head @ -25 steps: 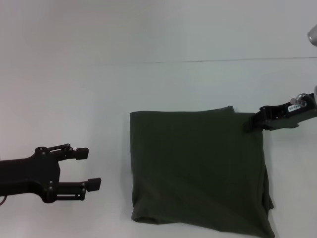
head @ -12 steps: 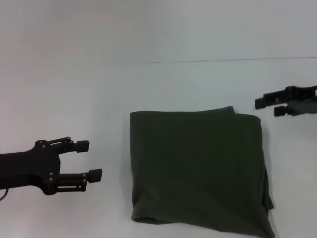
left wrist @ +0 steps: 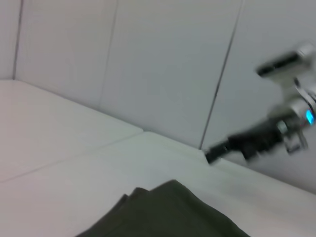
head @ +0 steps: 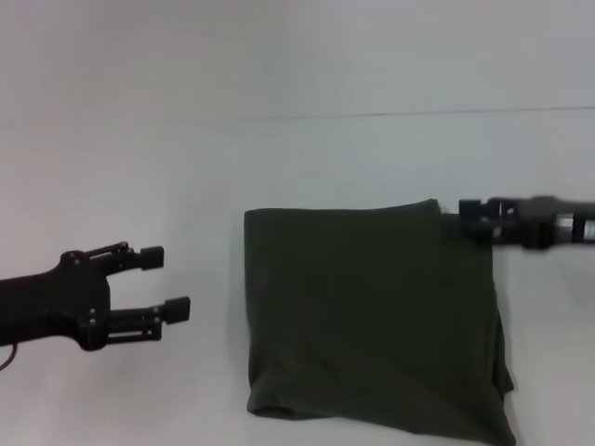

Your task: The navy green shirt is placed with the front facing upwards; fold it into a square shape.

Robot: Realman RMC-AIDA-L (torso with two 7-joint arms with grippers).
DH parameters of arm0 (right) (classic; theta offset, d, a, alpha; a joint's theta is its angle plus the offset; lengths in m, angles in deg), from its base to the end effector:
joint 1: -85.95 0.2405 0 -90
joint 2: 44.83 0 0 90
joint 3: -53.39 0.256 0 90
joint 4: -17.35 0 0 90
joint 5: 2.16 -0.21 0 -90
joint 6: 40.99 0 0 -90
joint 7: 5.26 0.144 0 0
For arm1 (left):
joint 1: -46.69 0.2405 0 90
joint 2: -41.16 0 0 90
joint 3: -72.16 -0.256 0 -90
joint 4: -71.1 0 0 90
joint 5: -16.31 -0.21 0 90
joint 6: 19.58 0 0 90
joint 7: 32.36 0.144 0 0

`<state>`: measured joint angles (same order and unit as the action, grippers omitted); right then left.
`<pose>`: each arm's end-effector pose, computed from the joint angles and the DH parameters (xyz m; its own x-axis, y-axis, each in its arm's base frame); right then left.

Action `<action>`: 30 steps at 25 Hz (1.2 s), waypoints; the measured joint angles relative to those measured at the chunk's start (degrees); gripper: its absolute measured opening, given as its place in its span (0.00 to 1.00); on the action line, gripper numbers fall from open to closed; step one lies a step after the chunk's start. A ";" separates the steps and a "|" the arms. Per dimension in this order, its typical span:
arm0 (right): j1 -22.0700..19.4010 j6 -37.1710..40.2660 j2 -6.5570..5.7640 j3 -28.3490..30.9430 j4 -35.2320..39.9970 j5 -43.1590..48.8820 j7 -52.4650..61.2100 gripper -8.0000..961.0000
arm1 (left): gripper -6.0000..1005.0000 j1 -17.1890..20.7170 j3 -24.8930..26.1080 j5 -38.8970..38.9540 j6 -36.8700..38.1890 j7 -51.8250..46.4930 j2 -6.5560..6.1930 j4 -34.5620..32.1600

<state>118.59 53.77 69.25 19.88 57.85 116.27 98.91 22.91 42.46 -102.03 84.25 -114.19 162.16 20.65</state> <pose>0.2651 0.3451 0.0513 0.5939 -0.6185 -0.5146 -0.7158 -0.6982 0.0130 -0.2763 0.2890 0.0418 0.7663 0.3283 0.5523 0.4684 -0.8738 -0.1306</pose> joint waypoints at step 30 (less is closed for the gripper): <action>6.81 -18.99 6.64 -16.23 -21.90 -2.91 -46.47 0.94 | 0.87 0.30 3.79 0.39 -0.12 0.11 -0.04 1.05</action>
<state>125.40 34.78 75.89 3.65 35.95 113.36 52.44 23.21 46.25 -101.64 84.13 -114.08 162.12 21.71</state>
